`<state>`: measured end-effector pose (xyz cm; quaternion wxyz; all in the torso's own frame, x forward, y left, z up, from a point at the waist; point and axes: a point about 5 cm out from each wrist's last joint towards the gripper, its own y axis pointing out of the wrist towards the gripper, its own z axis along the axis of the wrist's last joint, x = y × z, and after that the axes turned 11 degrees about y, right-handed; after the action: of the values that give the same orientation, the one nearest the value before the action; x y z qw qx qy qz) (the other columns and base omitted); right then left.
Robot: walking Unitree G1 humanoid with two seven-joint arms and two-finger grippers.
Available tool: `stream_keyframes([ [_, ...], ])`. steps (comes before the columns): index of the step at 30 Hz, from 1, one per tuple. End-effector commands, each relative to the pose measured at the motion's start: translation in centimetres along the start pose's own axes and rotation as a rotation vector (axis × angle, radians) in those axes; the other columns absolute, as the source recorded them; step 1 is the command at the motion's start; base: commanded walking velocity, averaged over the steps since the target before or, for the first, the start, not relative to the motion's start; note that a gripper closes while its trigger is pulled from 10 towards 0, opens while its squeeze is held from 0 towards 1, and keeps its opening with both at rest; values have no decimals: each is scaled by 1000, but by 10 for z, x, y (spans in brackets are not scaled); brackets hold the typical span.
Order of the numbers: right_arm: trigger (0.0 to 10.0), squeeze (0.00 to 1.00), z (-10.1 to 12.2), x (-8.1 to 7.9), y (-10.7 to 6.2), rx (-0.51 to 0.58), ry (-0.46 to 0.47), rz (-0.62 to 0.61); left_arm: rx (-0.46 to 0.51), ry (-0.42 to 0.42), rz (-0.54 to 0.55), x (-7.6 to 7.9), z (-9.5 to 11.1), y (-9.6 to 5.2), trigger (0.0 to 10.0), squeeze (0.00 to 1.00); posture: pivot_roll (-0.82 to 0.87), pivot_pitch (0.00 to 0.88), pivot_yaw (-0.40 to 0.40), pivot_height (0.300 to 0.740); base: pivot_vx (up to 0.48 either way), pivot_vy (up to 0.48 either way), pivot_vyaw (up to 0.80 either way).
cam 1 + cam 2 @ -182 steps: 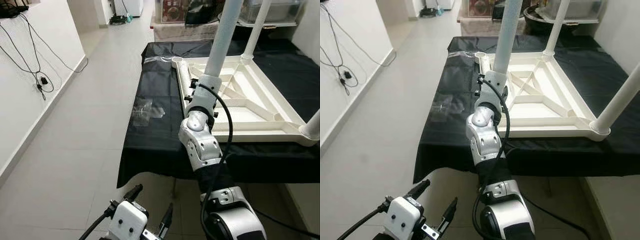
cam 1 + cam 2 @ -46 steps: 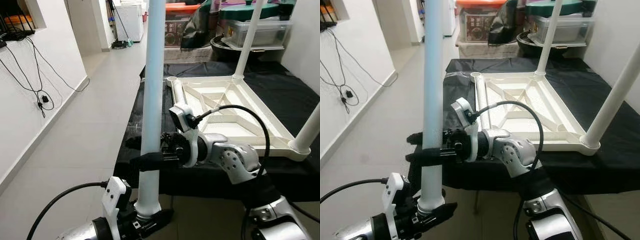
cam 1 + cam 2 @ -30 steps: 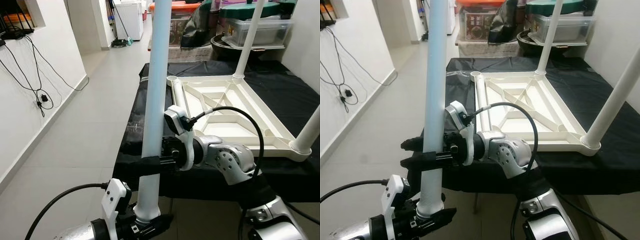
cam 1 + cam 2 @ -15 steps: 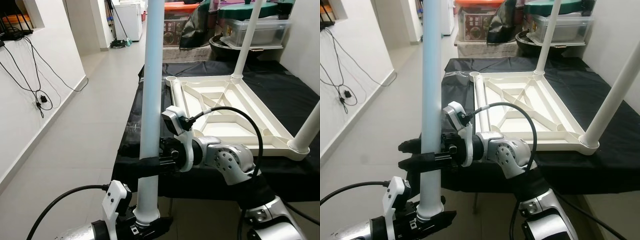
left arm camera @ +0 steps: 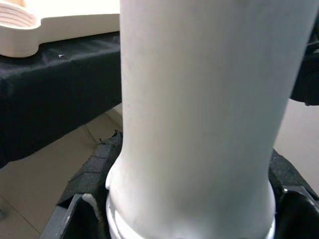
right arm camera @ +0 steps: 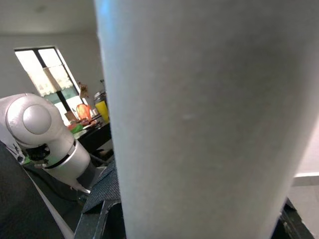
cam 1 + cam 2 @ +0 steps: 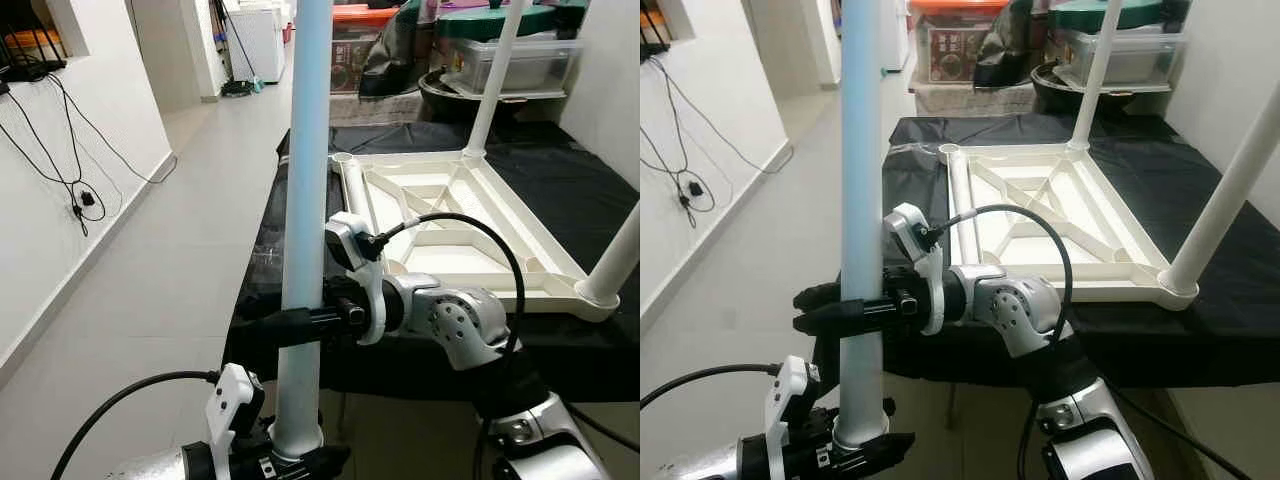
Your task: Building children table
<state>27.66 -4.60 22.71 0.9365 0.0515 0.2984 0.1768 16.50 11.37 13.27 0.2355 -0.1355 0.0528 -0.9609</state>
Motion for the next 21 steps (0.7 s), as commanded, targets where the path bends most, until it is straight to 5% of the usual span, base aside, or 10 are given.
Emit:
stream_keyframes([
  [1,0,0,3,-8,8,-11,-25,64,-14,-23,13,-3,-4,-1,10000,0,76,9,35,740,0,0,0],
  [5,0,0,2,-7,7,-12,-26,61,-47,-35,50,-7,-8,1,10000,0,77,8,33,740,0,0,0],
  [6,0,0,2,-7,7,-11,-26,58,-49,-44,51,-7,-9,1,10000,1000,77,8,33,740,0,0,0],
  [18,0,0,9,-3,-5,8,-53,1,-42,-44,76,-3,-11,0,10000,1000,78,4,31,740,0,0,0],
  [19,0,0,15,3,-15,39,-76,-62,-32,-51,104,-2,-12,-1,10000,0,84,4,27,740,0,0,0],
  [21,0,0,19,6,-23,60,-91,-106,-25,-56,122,-2,-13,-2,10000,0,85,3,23,740,0,0,0],
])
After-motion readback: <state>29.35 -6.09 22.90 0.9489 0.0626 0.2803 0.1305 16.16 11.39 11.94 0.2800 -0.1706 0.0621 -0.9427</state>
